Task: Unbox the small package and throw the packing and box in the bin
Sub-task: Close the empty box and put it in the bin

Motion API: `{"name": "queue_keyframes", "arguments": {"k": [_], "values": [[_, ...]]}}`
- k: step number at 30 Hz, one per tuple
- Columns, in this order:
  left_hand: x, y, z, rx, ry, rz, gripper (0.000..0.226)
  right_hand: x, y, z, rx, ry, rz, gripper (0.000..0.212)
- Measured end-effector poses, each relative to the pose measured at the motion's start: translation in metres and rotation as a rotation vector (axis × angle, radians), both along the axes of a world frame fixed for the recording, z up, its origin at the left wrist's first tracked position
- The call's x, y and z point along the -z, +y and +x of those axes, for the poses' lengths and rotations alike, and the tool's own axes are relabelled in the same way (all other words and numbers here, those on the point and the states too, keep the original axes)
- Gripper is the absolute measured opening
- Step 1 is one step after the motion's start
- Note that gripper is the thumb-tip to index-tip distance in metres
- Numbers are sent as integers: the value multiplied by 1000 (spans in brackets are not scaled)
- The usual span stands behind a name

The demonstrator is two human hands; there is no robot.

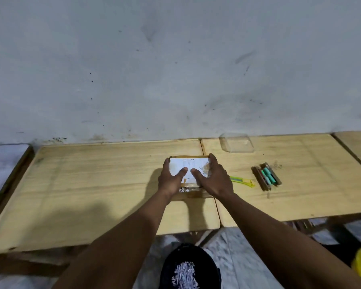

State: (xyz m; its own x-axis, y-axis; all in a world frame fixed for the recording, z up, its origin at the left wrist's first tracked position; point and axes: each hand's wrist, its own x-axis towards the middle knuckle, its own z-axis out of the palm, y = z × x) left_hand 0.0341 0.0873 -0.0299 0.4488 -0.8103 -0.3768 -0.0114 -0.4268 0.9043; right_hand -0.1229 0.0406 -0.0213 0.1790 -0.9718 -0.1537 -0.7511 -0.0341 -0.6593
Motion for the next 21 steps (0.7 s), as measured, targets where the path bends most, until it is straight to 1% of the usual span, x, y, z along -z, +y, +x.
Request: {"name": "queue_keyframes", "arguments": {"k": [5, 8, 11, 14, 17, 21], "values": [[-1, 50, -32, 26, -34, 45, 78, -1, 57, -32, 24, 69, 11, 95], [6, 83, -59, 45, -75, 114, 78, 8, 95, -59, 25, 107, 53, 96], [18, 122, -88, 29, -68, 158, 77, 22, 134, -86, 1, 132, 88, 95], [41, 166, -117, -11, -46, 200, 75, 44, 176, -111, -9, 153, 111, 96], [72, 204, -136, -22, 6, 271, 78, 74, 211, -130, -9, 195, 143, 95], [122, 230, -144, -24, 71, 404, 77, 123, 234, -140, -23, 231, 257, 92]]}}
